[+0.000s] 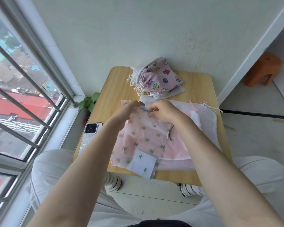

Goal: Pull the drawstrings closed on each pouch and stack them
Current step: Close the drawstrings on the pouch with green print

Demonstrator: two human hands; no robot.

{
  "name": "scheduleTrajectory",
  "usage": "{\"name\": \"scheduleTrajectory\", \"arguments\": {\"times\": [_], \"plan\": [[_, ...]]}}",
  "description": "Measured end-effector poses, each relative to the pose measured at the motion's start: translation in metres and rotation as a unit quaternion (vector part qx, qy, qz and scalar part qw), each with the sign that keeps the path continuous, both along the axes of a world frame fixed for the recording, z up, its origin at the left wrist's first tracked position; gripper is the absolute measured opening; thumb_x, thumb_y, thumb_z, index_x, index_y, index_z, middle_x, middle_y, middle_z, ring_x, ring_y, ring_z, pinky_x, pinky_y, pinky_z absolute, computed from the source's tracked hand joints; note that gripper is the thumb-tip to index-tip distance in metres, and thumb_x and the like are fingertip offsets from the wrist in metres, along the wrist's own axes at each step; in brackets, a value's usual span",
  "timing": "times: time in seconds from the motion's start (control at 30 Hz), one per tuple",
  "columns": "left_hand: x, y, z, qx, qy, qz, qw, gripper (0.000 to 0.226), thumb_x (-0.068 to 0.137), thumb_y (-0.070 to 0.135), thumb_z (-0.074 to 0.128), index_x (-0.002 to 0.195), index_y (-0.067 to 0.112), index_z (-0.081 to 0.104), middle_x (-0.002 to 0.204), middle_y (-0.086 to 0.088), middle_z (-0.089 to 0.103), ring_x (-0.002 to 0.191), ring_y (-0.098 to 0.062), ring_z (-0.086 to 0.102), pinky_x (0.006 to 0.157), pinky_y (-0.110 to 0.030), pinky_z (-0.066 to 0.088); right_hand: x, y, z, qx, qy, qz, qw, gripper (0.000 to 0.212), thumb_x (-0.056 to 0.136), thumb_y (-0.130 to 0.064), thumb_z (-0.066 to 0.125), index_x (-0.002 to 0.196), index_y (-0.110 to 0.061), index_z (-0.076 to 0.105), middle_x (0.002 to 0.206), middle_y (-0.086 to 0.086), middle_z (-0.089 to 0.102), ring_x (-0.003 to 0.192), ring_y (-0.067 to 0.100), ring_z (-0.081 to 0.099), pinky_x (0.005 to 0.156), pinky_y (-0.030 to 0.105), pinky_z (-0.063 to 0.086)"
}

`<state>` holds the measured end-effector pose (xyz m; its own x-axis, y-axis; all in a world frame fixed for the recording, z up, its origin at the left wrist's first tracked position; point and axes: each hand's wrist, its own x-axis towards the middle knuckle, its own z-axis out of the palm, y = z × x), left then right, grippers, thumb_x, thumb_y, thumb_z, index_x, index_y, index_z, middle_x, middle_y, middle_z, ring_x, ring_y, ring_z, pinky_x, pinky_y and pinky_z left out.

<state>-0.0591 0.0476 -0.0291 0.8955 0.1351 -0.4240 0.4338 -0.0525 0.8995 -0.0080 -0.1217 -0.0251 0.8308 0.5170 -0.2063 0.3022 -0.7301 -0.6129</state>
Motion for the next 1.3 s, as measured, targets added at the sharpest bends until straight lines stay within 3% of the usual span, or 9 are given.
{"name": "scheduleTrajectory", "arguments": {"times": [0.17, 0.3, 0.5, 0.67, 0.77, 0.87, 0.93, 1.13, 1.3], "plan": [[-0.002, 0.008, -0.012, -0.036, -0.049, 0.08, 0.995, 0.017, 0.091, 0.029, 0.066, 0.084, 0.017, 0.075, 0.099, -0.002, 0.07, 0.085, -0.013, 0.061, 0.076, -0.029, 0.049, -0.005, 0.004, 0.001, 0.001, 0.004, 0.003, 1.0, 0.013, 0.084, -0.026, 0.072, 0.092, -0.015, 0.072, 0.08, -0.006, 0.059, 0.076, 0.011, 0.054, 0.056, 0.014, 0.035], [0.0, 0.017, -0.023, -0.205, 0.022, 0.22, 0.953, 0.018, 0.097, 0.022, 0.057, 0.081, 0.016, 0.063, 0.08, 0.002, 0.067, 0.075, -0.013, 0.06, 0.057, -0.023, 0.046, -0.008, -0.003, -0.006, 0.035, -0.006, -0.058, 0.998, 0.036, 0.081, -0.04, 0.074, 0.089, -0.006, 0.068, 0.079, 0.0, 0.059, 0.074, 0.012, 0.051, 0.06, 0.023, 0.036], [-0.011, 0.024, -0.044, -0.29, 0.033, 0.297, 0.909, 0.029, 0.103, 0.023, 0.046, 0.076, 0.02, 0.055, 0.082, 0.008, 0.07, 0.087, -0.012, 0.059, 0.061, -0.024, 0.043, -0.013, -0.021, -0.019, 0.1, 0.031, -0.171, 0.98, 0.057, 0.085, -0.057, 0.06, 0.056, -0.014, 0.038, 0.056, 0.004, 0.036, 0.052, 0.017, 0.038, 0.056, 0.029, 0.031], [-0.014, 0.018, -0.043, -0.402, -0.002, 0.357, 0.843, 0.034, 0.106, 0.018, 0.038, 0.076, 0.011, 0.052, 0.061, -0.002, 0.069, 0.067, -0.014, 0.069, 0.072, -0.024, 0.054, -0.017, -0.031, -0.028, 0.284, 0.197, -0.332, 0.878, 0.041, 0.089, -0.033, 0.065, 0.067, -0.023, 0.033, 0.055, -0.004, 0.024, 0.043, 0.013, 0.022, 0.042, 0.022, 0.017], [-0.013, 0.019, -0.041, -0.437, -0.049, 0.41, 0.799, 0.036, 0.106, 0.014, 0.034, 0.073, 0.009, 0.046, 0.046, 0.0, 0.047, 0.038, -0.014, 0.053, 0.052, -0.025, 0.054, -0.018, -0.038, -0.037, 0.335, 0.231, -0.397, 0.823, 0.037, 0.093, -0.027, 0.062, 0.068, -0.02, 0.035, 0.051, -0.004, 0.026, 0.037, 0.011, 0.021, 0.04, 0.021, 0.016], [-0.014, 0.028, -0.044, -0.342, -0.026, 0.429, 0.836, 0.033, 0.104, 0.01, 0.035, 0.073, 0.011, 0.045, 0.047, 0.003, 0.029, 0.032, -0.009, 0.025, 0.036, -0.016, 0.029, -0.015, -0.047, -0.044, 0.315, 0.172, -0.443, 0.821, 0.04, 0.092, -0.026, 0.059, 0.063, -0.018, 0.032, 0.053, 0.002, 0.03, 0.042, 0.016, 0.026, 0.044, 0.023, 0.022], [-0.018, 0.03, -0.048, -0.242, -0.012, 0.425, 0.872, 0.028, 0.102, 0.012, 0.039, 0.076, 0.012, 0.049, 0.055, 0.002, 0.031, 0.035, -0.009, 0.025, 0.036, -0.016, 0.024, -0.01, -0.05, -0.045, 0.285, 0.12, -0.457, 0.834, 0.044, 0.092, -0.027, 0.057, 0.06, -0.017, 0.029, 0.054, 0.002, 0.03, 0.048, 0.018, 0.028, 0.048, 0.024, 0.025], [-0.025, 0.024, -0.042, -0.134, -0.029, 0.384, 0.913, 0.018, 0.099, 0.013, 0.047, 0.084, 0.011, 0.057, 0.059, 0.0, 0.041, 0.045, -0.012, 0.036, 0.044, -0.022, 0.042, -0.007, -0.044, -0.041, 0.27, 0.108, -0.47, 0.833, 0.045, 0.092, -0.028, 0.057, 0.058, -0.016, 0.029, 0.054, 0.004, 0.033, 0.049, 0.02, 0.032, 0.049, 0.026, 0.028], [-0.016, 0.019, -0.018, -0.118, -0.057, 0.289, 0.948, 0.018, 0.098, 0.019, 0.054, 0.091, 0.008, 0.067, 0.073, -0.005, 0.061, 0.067, -0.017, 0.06, 0.076, -0.032, 0.056, -0.001, -0.029, -0.019, 0.352, 0.161, -0.418, 0.822, 0.046, 0.089, -0.042, 0.059, 0.062, -0.02, 0.028, 0.053, -0.001, 0.027, 0.044, 0.016, 0.024, 0.042, 0.022, 0.023]]}}
